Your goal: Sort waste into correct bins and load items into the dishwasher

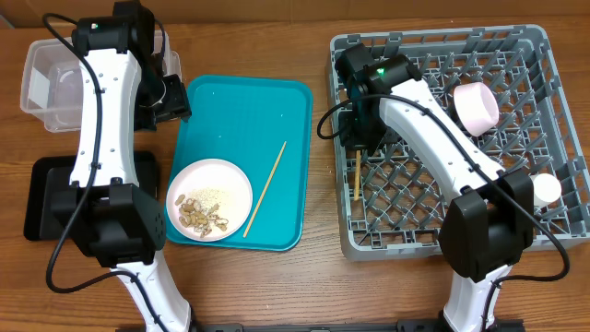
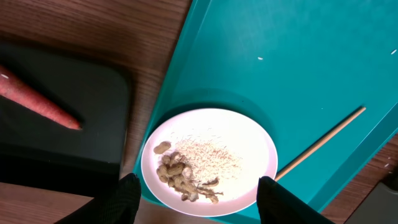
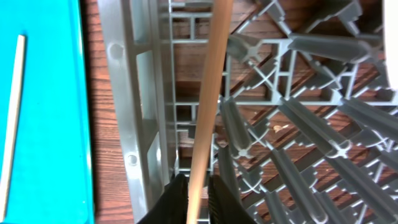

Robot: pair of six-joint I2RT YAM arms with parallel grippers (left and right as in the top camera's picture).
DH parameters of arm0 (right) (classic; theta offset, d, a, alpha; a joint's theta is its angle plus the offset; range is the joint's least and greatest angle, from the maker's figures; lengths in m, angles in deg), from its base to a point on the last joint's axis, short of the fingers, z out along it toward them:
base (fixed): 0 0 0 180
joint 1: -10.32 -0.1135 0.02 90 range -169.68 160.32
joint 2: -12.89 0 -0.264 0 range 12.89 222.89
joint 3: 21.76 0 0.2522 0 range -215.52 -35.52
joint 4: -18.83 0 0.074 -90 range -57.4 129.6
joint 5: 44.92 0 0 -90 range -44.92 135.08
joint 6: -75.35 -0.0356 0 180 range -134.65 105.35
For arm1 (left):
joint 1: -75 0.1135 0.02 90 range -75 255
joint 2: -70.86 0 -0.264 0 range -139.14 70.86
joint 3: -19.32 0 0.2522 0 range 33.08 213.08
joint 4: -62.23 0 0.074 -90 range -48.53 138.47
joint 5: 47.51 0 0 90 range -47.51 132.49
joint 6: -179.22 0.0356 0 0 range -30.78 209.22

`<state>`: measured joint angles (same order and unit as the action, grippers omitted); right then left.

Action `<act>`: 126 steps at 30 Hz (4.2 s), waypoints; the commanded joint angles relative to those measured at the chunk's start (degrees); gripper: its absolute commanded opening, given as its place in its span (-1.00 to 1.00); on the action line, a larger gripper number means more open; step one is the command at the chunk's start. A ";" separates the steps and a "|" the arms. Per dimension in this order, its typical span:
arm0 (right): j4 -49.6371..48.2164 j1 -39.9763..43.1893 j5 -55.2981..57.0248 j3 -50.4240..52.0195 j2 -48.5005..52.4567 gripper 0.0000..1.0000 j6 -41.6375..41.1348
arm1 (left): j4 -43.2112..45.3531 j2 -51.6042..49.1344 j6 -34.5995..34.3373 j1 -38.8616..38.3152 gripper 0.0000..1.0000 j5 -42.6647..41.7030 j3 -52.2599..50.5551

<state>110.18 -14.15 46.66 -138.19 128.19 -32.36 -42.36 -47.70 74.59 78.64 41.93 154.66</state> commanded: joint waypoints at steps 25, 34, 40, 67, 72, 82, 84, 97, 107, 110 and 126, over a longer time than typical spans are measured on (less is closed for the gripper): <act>-10.49 -14.64 -15.72 -2.16 1.75 0.01 -14.82 | 0.07 -0.26 -0.83 0.20 0.24 0.74 0.07; -16.81 -18.64 -6.51 -2.16 10.69 0.00 -25.55 | 0.09 -0.26 -0.81 0.20 0.25 0.76 0.07; -20.22 -18.67 -6.54 -2.16 13.84 -0.03 -25.83 | 0.17 -0.26 -0.81 0.20 0.25 0.76 0.07; -6.34 -14.78 -4.76 -17.66 15.13 -0.92 -18.49 | 0.57 -0.26 -0.83 0.15 0.29 0.63 0.07; 0.50 -12.15 -0.94 -25.14 9.86 -0.92 -16.26 | 0.90 -0.26 -0.83 0.00 0.31 0.46 0.07; 10.27 0.74 -0.15 -25.70 3.19 -0.92 0.42 | 2.86 -0.26 -0.81 -1.81 0.33 -2.89 0.07; 11.58 2.93 -0.50 -24.65 3.26 -0.92 2.99 | 3.56 -0.26 -0.81 -2.73 0.34 -3.13 0.07; 5.62 4.59 -10.75 -10.29 3.34 -0.92 9.20 | 5.25 -0.26 -0.83 -7.06 0.41 -3.10 0.07; 5.05 3.04 -10.67 -8.41 3.37 -0.90 9.20 | 5.38 -0.26 -0.81 -7.06 0.41 -3.10 0.07; 4.50 3.04 -10.67 -7.54 3.37 -0.70 9.20 | 5.49 -0.26 -0.81 -7.06 0.42 -3.13 0.07; 4.46 4.83 -9.99 -7.65 -4.07 -0.53 7.21 | 10.51 -0.26 0.50 -9.07 0.40 -6.99 0.02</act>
<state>115.33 -10.77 36.33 -145.71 130.88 -23.73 -34.01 -47.70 74.42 71.32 37.03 154.66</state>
